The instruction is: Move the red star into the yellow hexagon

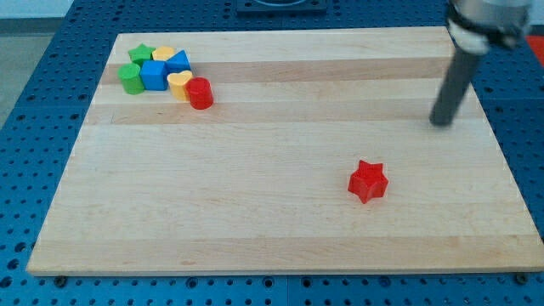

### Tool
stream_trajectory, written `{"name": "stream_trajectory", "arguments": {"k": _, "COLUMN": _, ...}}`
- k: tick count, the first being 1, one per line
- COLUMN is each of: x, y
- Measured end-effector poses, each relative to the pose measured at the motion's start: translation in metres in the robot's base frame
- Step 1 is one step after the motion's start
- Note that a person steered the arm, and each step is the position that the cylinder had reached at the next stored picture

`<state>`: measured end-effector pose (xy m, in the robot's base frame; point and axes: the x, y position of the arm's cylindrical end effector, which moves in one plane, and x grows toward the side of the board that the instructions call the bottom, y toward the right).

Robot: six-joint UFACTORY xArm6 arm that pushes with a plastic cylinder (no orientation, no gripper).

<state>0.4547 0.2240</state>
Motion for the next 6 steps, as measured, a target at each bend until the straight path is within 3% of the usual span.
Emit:
{"name": "stream_trajectory", "arguments": {"k": 2, "x": 0.061, "y": 0.0}}
{"name": "stream_trajectory", "arguments": {"k": 6, "x": 0.096, "y": -0.052}}
